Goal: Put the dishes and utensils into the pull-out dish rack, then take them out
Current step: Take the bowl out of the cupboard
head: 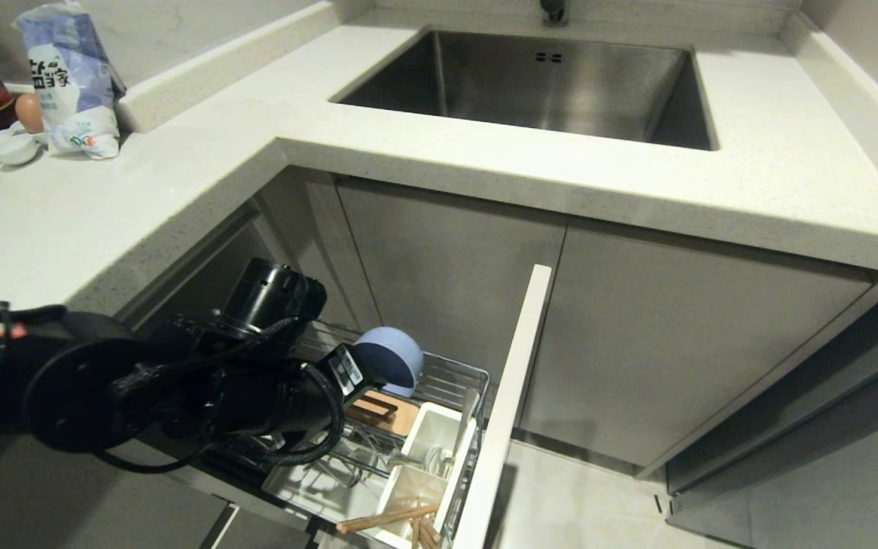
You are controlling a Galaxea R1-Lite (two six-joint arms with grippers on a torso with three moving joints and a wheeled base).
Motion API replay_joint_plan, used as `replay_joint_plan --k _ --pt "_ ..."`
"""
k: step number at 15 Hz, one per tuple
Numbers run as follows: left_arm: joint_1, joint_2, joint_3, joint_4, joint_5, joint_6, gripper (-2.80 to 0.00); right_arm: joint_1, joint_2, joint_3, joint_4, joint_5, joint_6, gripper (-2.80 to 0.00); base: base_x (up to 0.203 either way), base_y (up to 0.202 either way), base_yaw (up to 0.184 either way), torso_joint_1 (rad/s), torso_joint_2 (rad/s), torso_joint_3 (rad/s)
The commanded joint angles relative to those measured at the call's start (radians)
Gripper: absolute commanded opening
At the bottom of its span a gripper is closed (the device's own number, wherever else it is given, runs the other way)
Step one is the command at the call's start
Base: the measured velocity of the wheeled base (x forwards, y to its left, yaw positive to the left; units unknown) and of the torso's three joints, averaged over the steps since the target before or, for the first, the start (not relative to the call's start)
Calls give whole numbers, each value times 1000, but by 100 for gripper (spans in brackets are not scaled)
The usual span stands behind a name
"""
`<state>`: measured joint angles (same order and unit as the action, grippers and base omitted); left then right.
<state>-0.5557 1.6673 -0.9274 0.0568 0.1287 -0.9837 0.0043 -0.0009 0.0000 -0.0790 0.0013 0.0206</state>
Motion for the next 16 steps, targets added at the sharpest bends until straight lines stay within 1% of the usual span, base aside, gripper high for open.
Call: replay_joint_plan --k 1,3,5,7,9,11,13,16 --pt "63 143 -71 -58 -47 18 0 0 -1 26 -1 0 -1 -280 0 0 0 0 0 0" --pt "94 199 -120 -114 -113 39 0 0 -1 26 -1 0 1 -280 0 0 0 0 0 0" --pt "123 235 -165 -139 -134 52 0 0 -1 26 -1 0 0 -280 0 0 0 0 0 0" --pt "133 249 -194 -142 -157 68 0 0 -1 26 -1 0 -1 -280 0 0 0 0 0 0" --pt "137 266 -233 -143 -161 73 0 0 -1 26 -1 0 1 -280 0 0 0 0 0 0" --pt "137 275 -271 -142 -162 103 0 0 -1 26 -1 0 0 -280 0 0 0 0 0 0" --pt "134 278 -300 -141 -162 111 0 0 -1 26 -1 0 1 -280 0 0 0 0 0 0" --pt "134 284 -297 -140 -166 111 0 0 -1 26 -1 0 1 -280 0 0 0 0 0 0"
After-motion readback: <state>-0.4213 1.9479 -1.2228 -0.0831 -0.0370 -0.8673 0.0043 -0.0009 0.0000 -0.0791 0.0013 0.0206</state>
